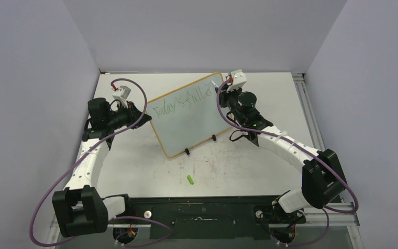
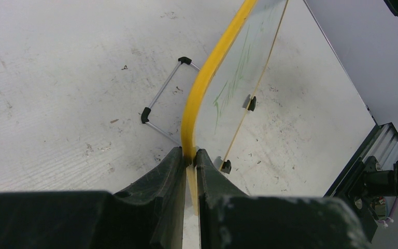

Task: Write a sentence on the whiteboard

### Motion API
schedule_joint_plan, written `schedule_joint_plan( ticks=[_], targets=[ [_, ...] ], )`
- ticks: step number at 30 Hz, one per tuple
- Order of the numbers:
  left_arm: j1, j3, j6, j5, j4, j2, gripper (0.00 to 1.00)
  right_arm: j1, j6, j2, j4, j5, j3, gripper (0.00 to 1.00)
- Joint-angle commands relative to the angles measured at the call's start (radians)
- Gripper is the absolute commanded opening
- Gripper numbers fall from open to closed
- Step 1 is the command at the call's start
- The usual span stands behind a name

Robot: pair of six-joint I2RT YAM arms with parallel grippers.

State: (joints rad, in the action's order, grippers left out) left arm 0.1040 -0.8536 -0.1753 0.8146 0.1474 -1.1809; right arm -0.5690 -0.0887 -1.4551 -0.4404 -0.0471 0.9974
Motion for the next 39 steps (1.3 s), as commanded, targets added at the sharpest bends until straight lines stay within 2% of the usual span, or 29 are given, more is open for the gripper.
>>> schedule_joint_plan(
  ticks=[1, 20, 31, 39],
  targets=[
    [-0.002, -0.023, 0.016, -0.015, -0.017, 0.010, 0.00, -0.004, 0.015, -0.001, -0.023, 0.033, 0.028, 0.05],
    [-0.003, -0.021, 0.015, -0.015, -0.019, 0.012, 0.00, -0.028, -0.008, 0.060, 0.007, -0.067, -0.114, 0.05],
    [-0.004, -0.021, 0.013, -0.015, -0.020, 0.013, 0.00, -0.049, -0.031, 0.073, 0.035, -0.071, -0.187, 0.05],
    [-0.004, -0.019, 0.011, -0.017, -0.022, 0.016, 0.00, -0.083, -0.023, 0.100, 0.050, -0.116, -0.200, 0.05]
  ],
)
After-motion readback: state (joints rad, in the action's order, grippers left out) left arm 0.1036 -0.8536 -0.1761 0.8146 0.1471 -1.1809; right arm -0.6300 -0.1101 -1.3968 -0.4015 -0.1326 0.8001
